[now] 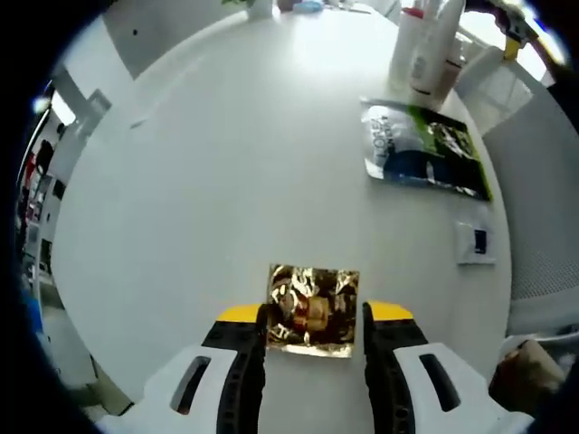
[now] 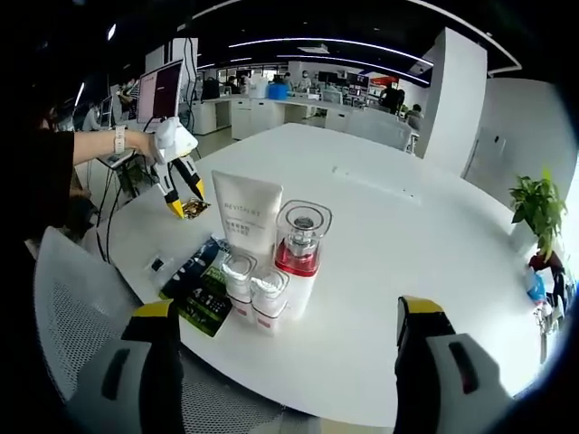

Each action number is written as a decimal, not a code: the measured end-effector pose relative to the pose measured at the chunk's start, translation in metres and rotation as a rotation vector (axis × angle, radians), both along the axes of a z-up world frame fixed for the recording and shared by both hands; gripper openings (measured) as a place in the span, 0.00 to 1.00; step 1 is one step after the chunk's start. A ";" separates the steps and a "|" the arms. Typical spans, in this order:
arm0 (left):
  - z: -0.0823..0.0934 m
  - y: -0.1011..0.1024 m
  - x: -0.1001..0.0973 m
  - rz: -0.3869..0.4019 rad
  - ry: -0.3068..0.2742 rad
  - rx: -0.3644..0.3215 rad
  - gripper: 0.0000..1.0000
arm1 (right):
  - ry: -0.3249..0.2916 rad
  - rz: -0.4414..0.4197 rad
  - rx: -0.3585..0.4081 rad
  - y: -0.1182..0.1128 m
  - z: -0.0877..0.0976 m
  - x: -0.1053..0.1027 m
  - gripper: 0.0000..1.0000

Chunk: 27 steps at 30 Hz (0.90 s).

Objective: Arrange the skincare products in the storage area until every visible bottle or jar stands upright without overlapping.

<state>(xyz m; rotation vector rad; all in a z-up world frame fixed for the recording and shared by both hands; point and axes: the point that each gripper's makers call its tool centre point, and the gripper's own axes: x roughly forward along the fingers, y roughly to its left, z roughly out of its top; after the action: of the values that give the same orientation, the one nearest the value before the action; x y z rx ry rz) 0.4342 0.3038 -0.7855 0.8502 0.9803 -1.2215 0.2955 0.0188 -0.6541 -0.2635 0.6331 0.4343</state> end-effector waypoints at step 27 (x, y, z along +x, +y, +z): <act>0.000 0.000 0.001 0.039 0.007 0.011 0.37 | -0.011 0.023 0.004 0.005 0.002 -0.001 0.99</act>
<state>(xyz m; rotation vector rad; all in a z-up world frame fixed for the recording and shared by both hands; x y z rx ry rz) 0.4355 0.3035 -0.7859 0.8327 1.0050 -1.1877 0.2947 0.0239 -0.6519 -0.2697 0.6194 0.4556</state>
